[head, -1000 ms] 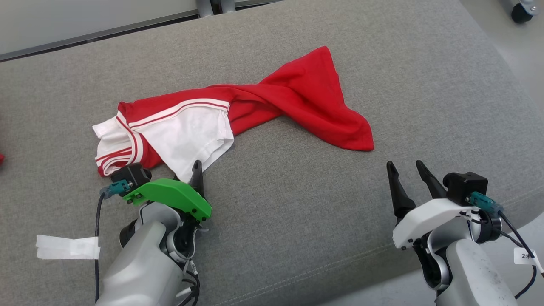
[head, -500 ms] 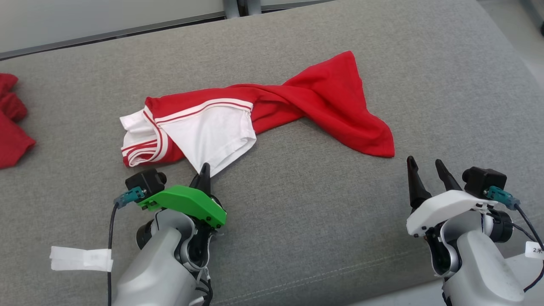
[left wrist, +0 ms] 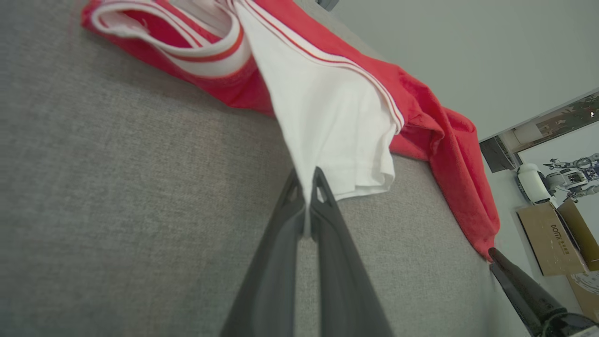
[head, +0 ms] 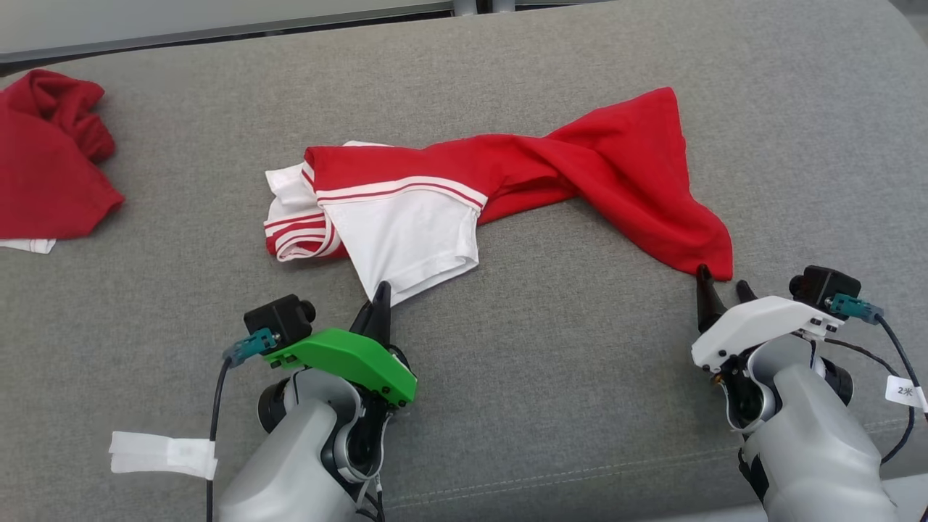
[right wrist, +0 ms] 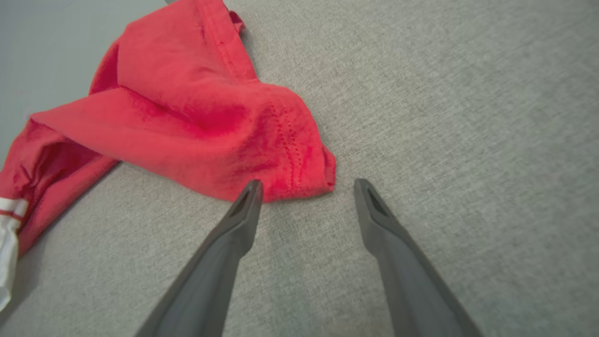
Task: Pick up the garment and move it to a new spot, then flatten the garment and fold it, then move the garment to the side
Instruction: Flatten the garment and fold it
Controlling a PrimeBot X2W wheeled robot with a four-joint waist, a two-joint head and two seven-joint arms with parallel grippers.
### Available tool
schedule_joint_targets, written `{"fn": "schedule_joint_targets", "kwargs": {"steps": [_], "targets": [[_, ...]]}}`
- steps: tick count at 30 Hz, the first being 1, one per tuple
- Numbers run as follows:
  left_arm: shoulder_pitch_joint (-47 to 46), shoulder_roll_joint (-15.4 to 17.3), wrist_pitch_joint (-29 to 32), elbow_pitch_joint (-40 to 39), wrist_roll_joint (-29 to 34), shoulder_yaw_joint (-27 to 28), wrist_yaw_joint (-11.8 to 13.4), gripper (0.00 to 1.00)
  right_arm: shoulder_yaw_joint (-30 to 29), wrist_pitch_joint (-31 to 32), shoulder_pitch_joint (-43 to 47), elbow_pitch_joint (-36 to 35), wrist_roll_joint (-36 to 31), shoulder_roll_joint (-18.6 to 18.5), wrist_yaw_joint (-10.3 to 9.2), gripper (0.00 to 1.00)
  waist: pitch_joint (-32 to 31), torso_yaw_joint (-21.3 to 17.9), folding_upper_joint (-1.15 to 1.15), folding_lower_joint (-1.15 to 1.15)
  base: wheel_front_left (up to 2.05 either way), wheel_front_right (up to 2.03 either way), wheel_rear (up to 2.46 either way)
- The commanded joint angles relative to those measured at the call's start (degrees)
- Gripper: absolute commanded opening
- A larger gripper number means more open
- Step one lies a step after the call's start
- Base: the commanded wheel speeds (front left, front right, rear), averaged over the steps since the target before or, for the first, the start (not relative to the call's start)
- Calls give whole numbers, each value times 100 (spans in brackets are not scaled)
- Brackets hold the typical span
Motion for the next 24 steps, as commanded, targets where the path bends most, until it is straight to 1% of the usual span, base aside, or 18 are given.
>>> {"fn": "schedule_joint_targets", "kwargs": {"steps": [1,8,9,11,14,15,19,22,24], "targets": [[68,47,7,-75,66,-18,41,0,-22,-41,-101,119,72,-20,-6,100,37,64,0,0,0,0,0],[158,177,102,-521,108,-54,216,0,17,-186,-513,802,314,-55,-6,100,174,166,0,0,0,0,0],[174,198,113,-579,114,-57,233,0,41,-191,-557,875,337,-67,-6,80,192,175,0,0,0,0,0],[195,229,126,-674,121,-60,274,0,91,-221,-634,992,388,-80,-6,47,214,188,0,0,0,0,0],[208,280,155,-815,120,-52,319,0,224,-242,-710,1114,449,-105,-4,17,224,201,0,0,0,0,0],[212,298,152,-869,118,-45,326,0,271,-252,-734,1138,471,-112,-3,0,217,203,0,0,0,0,0],[227,419,130,-1254,-24,113,296,0,420,-126,-829,835,1030,-124,-3,0,109,186,0,0,0,0,0],[244,541,163,-1617,-169,308,274,0,459,208,-794,343,1730,-111,-3,0,-16,151,0,0,0,0,0],[234,678,208,-1902,-285,467,310,0,478,437,-741,-44,2153,-197,-3,0,-116,126,0,0,0,0,0]]}}
